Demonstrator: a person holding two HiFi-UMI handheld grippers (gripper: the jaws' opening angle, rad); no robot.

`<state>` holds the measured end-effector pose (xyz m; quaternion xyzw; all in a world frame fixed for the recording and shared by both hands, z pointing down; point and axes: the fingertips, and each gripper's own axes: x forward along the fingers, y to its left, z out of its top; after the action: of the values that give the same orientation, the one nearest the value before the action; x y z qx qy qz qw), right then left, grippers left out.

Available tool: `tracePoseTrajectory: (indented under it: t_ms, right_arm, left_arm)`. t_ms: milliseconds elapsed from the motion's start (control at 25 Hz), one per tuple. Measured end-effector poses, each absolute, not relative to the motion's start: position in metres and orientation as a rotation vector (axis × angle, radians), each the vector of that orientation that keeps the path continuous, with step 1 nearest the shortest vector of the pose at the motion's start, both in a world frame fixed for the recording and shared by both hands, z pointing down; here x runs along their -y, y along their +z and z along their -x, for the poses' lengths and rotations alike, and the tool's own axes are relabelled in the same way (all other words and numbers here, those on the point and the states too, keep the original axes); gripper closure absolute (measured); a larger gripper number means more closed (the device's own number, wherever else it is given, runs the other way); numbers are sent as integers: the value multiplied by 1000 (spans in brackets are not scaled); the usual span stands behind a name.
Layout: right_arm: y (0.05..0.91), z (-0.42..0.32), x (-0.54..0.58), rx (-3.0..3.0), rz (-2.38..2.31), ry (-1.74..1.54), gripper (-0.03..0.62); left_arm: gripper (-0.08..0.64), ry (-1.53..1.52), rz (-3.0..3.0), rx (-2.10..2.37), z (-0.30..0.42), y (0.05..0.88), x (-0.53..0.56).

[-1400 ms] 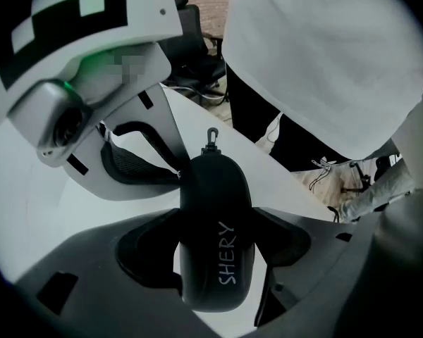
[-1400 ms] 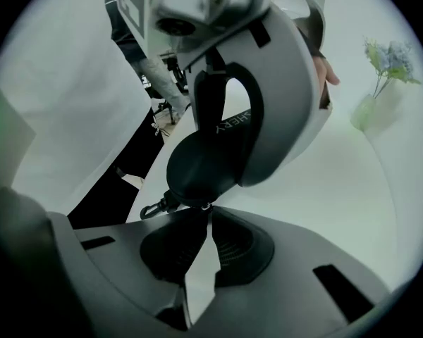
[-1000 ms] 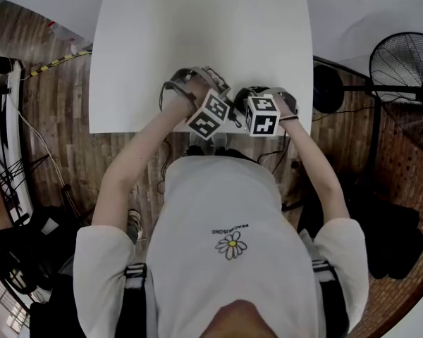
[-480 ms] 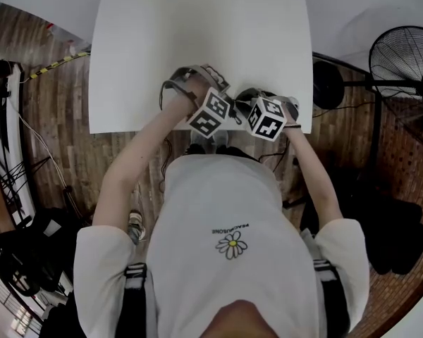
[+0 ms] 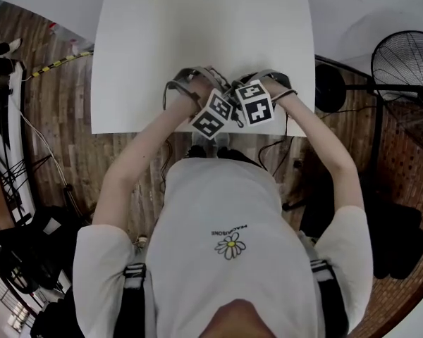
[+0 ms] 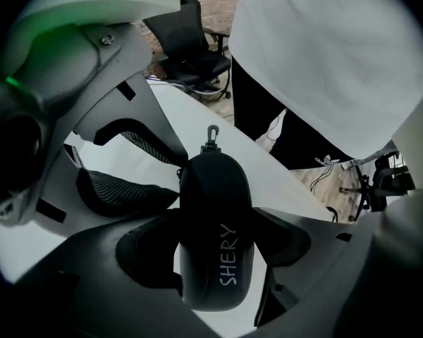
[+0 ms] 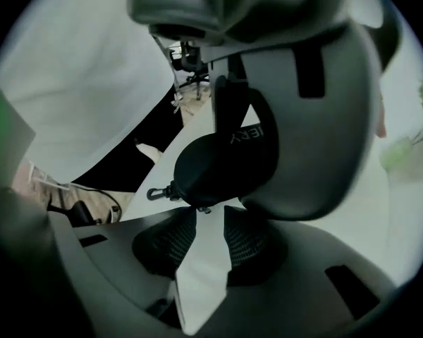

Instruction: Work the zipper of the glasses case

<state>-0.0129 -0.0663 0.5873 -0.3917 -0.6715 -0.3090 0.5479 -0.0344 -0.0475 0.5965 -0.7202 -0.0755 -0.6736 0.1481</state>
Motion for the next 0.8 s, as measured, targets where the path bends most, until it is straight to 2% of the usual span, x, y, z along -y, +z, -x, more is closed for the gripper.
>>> tracePoseTrajectory:
  t_ms: [80, 320, 800]
  right_arm:
    - [588, 7, 62, 1541, 1018, -710, 531]
    - [580, 1, 64, 1616, 1034, -662, 574]
    - [585, 4, 66, 1732, 820, -507, 583]
  left_arm:
    - [236, -1933, 2075, 217, 35, 596, 48]
    - [236, -1939, 2077, 212, 33, 596, 49]
    - [235, -1965, 2071, 206, 36, 599, 48]
